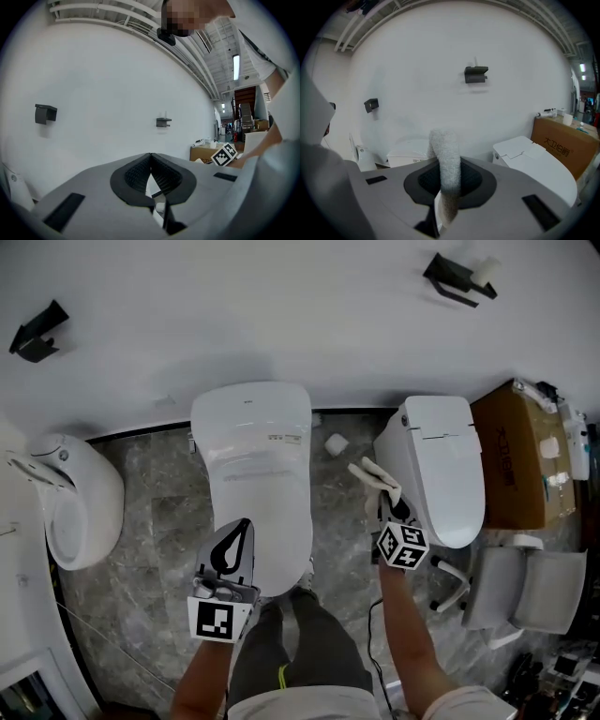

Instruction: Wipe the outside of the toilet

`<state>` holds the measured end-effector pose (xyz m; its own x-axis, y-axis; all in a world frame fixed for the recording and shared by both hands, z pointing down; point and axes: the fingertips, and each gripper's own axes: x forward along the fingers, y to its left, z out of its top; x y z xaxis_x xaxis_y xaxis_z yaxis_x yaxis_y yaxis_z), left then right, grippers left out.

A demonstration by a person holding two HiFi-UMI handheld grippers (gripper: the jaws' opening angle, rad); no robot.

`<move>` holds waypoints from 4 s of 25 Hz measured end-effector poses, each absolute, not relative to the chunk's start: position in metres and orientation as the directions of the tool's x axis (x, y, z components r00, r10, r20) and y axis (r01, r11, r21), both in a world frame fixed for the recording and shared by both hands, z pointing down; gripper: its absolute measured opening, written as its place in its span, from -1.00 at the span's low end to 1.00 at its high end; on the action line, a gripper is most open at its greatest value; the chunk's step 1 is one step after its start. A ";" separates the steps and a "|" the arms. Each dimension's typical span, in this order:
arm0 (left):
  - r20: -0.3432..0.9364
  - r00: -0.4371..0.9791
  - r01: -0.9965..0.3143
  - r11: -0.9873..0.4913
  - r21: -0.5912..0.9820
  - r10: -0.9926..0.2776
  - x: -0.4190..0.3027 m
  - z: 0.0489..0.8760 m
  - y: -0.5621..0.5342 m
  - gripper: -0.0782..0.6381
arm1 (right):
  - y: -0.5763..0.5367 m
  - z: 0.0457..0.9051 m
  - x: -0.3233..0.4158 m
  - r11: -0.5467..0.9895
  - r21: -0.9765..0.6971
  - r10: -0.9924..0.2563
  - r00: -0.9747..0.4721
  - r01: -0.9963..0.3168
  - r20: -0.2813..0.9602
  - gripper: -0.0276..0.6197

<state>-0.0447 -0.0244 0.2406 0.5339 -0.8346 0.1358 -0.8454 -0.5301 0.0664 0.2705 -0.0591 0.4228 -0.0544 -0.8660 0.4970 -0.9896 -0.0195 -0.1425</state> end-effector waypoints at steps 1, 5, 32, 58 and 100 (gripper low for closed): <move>0.129 0.535 -0.845 -0.532 0.062 -0.835 -0.044 0.232 -0.021 -0.73 | -0.054 0.413 0.270 -0.026 -0.158 -0.871 -0.056 -0.987 0.489 -0.70; 0.119 0.544 -0.838 -0.546 0.024 -0.830 -0.039 0.203 -0.009 -0.73 | -0.037 0.376 0.265 -0.013 -0.195 -0.884 -0.080 -0.981 0.461 -0.70; -0.097 0.501 -0.863 -0.504 0.008 -0.860 -0.078 0.051 0.051 -0.73 | 0.009 0.102 0.199 0.213 -0.308 -0.971 -0.236 -0.927 0.038 -0.70; -0.203 0.438 -0.890 -0.455 0.042 -0.876 -0.144 -0.029 0.074 -0.73 | 0.061 -0.030 0.104 0.460 -0.226 -0.885 -0.421 -0.859 -0.200 -0.70; -0.142 0.391 -0.920 -0.388 -0.054 -0.909 -0.138 -0.021 0.067 -0.73 | 0.041 -0.014 0.167 0.369 -0.222 -0.924 -0.330 -0.903 -0.192 -0.70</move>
<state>-0.1385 0.0674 -0.0211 0.3915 -0.9092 -0.1415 -0.9202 -0.3878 -0.0537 0.1674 0.0409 -0.0139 -0.3302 -0.9242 -0.1919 -0.9027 0.3686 -0.2221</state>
